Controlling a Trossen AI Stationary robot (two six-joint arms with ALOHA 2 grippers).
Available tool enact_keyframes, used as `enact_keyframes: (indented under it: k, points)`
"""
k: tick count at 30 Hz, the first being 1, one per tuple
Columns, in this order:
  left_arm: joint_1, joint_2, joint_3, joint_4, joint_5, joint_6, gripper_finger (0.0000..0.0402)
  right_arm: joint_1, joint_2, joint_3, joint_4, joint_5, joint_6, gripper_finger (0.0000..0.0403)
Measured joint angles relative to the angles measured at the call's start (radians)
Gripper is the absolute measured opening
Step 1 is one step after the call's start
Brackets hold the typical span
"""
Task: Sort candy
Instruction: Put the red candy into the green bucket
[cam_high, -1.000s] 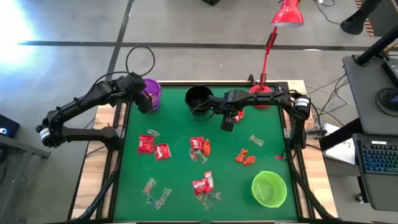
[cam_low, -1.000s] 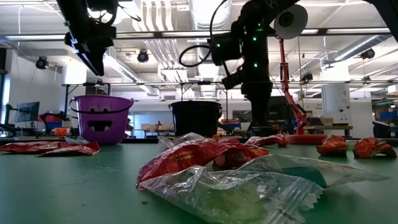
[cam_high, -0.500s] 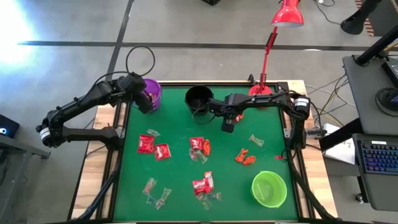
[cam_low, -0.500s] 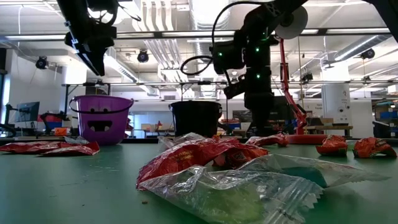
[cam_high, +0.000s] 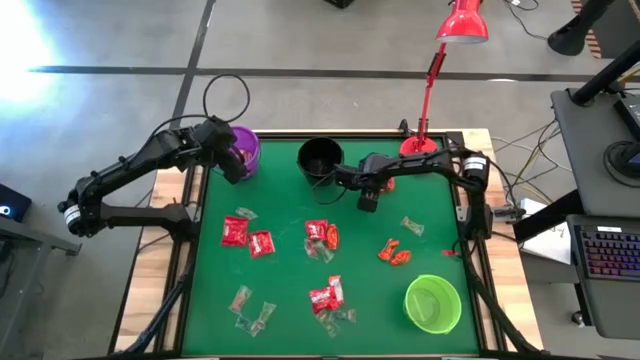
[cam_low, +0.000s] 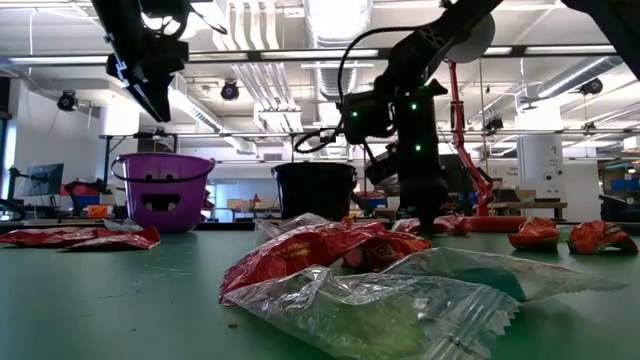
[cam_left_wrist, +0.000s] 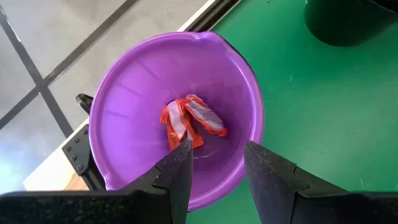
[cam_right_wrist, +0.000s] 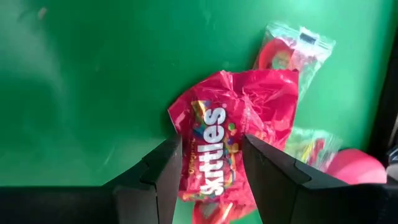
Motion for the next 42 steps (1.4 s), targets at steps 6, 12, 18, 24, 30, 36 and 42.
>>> enact_keyframes:
  k: [6,12,18,24,30,36,42]
  points:
    - [0.000,0.000,0.000,-0.001,0.000,0.000,0.0127,-0.010,0.052,0.005,0.002,-0.017,0.027,0.0146]
    - [0.000,0.000,0.000,-0.001,0.008,0.000,0.0127,-0.014,0.064,0.005,-0.003,-0.046,0.082,0.0080]
    - [0.000,0.000,0.000,-0.001,0.008,0.005,0.0127,-0.023,0.039,0.007,-0.034,-0.052,0.140,0.0017]
    - [0.000,0.000,0.000,-0.001,0.008,0.007,0.0127,-0.024,-0.024,0.019,-0.106,-0.065,0.213,0.0013]
    - [0.000,0.000,0.000,-0.001,0.008,0.008,0.0127,-0.024,-0.115,0.040,-0.152,-0.067,0.274,0.0012]
    - [0.000,0.000,0.000,-0.001,0.008,0.010,0.0127,-0.019,-0.225,0.048,-0.202,-0.158,0.376,0.0012]
    - [0.000,0.000,0.000,0.000,0.008,0.035,0.0127,0.013,-0.355,0.049,-0.236,-0.259,0.501,0.0012]
